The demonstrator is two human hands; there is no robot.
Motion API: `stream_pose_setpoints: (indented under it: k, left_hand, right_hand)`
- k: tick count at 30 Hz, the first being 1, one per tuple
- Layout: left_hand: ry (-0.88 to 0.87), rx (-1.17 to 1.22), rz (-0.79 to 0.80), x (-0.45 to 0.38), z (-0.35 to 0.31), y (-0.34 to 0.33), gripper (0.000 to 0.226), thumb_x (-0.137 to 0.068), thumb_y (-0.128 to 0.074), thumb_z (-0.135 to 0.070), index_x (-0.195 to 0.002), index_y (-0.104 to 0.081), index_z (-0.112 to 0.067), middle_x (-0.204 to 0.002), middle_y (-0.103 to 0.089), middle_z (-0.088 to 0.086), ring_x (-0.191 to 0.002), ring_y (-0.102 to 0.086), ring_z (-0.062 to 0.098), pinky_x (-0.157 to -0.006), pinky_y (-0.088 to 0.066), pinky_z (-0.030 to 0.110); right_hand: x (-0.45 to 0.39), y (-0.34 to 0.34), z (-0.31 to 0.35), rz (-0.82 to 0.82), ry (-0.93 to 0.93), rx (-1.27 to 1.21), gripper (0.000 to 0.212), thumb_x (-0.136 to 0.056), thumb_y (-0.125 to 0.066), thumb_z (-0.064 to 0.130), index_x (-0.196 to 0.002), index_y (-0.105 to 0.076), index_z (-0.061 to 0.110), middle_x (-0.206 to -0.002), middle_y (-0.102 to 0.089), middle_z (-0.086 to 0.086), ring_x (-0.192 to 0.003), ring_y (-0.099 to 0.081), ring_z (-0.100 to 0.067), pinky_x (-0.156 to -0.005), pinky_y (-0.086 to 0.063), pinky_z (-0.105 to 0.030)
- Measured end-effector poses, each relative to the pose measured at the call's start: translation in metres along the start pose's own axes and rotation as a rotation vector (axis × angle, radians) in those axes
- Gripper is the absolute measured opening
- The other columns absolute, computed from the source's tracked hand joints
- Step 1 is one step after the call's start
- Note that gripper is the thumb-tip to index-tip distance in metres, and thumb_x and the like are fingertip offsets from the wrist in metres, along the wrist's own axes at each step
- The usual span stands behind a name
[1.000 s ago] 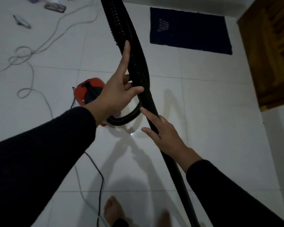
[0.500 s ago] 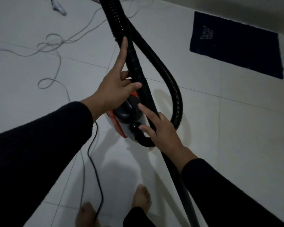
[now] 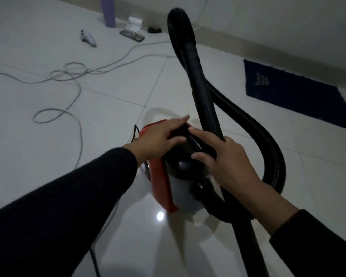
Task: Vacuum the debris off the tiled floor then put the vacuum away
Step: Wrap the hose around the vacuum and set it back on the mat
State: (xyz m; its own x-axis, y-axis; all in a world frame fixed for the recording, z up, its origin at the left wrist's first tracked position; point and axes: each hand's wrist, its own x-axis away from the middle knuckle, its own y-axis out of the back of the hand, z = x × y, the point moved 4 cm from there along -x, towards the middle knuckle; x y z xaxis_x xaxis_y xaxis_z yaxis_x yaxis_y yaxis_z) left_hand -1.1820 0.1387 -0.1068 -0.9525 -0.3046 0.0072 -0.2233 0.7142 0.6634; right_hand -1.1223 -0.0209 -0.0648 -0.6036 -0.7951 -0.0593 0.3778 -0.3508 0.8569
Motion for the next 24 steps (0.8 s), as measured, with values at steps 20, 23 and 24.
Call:
stream_pose_setpoints:
  k: [20,23,24]
  left_hand:
    - [-0.147,0.041,-0.259,-0.016,0.035,-0.026,0.056,-0.089,-0.060,-0.019,-0.141,-0.040,-0.026,-0.141,-0.050,0.000,-0.131,-0.041,0.017,-0.104,-0.022,0.015]
    - [-0.026,-0.091,-0.212,-0.013,0.055,-0.037,0.068,-0.089,-0.058,-0.034,-0.147,-0.027,-0.019,-0.146,-0.043,0.004,-0.135,-0.036,0.021,-0.110,-0.024,0.028]
    - [0.021,-0.124,-0.218,-0.011,0.063,-0.040,0.067,-0.090,-0.054,-0.041,-0.147,-0.028,-0.016,-0.147,-0.041,0.006,-0.136,-0.035,0.023,-0.112,-0.025,0.032]
  right_hand:
    - [-0.017,-0.010,-0.026,-0.027,-0.105,0.417,0.050,-0.093,-0.059,0.042,-0.136,-0.040,0.059,-0.098,-0.046,-0.004,-0.096,-0.059,-0.029,-0.080,-0.044,-0.030]
    - [-0.019,-0.010,-0.028,-0.030,-0.074,0.408,0.051,-0.092,-0.059,0.041,-0.134,-0.039,0.061,-0.097,-0.047,-0.004,-0.092,-0.059,-0.027,-0.076,-0.043,-0.027]
    - [-0.019,-0.010,-0.028,-0.030,-0.063,0.414,0.051,-0.093,-0.059,0.041,-0.134,-0.038,0.062,-0.097,-0.047,-0.004,-0.092,-0.058,-0.027,-0.075,-0.042,-0.027]
